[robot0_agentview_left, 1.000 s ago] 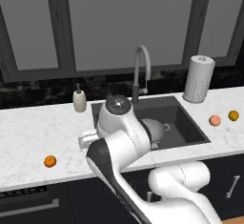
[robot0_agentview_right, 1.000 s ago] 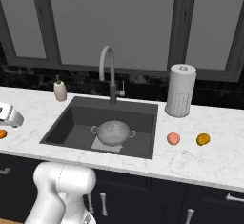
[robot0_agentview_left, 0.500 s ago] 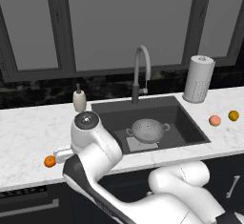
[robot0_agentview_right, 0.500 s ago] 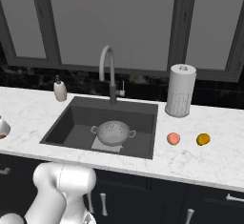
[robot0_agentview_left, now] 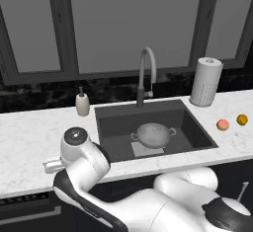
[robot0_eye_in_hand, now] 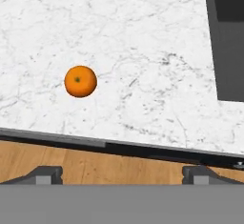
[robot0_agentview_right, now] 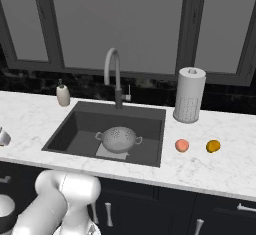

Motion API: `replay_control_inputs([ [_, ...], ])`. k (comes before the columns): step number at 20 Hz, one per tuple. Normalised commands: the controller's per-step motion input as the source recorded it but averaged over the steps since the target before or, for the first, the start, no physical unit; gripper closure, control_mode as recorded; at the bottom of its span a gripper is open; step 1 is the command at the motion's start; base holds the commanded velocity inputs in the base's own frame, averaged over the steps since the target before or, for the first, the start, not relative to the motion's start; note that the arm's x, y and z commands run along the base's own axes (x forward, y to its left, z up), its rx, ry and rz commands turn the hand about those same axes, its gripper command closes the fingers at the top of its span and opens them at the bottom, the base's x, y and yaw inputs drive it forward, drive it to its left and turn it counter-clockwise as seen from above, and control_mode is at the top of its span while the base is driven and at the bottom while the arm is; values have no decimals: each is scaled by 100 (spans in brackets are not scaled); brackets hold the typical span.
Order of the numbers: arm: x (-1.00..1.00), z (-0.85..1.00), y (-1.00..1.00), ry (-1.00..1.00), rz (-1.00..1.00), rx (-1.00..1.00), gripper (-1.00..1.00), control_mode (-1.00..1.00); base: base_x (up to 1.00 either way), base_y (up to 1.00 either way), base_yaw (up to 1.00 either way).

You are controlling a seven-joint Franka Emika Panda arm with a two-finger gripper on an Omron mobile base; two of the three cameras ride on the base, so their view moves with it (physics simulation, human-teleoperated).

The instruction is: Put the colander in the sink, put the peach, mango, tangerine in the colander, and turn on the sink faucet and pour water over the colander.

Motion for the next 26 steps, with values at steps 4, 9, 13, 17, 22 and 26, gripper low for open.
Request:
replay_control_inputs([
  [4, 59, -39, 51, 10, 0, 0, -100, -100, 0, 0, 0],
  [9, 46, -23, 55, 19, -1, 0, -100, -100, 0, 0, 0],
  [13, 27, -9, 38, 19, 0, -4, -100, -100, 0, 0, 0],
  [17, 13, -30, 11, 8, -2, -5, -100, -100, 0, 0, 0],
  [22, 2, -46, 5, 1, -4, -6, -100, -100, 0, 0, 0],
  [26, 9, -40, 13, 0, -3, -5, -100, -100, 0, 0, 0],
])
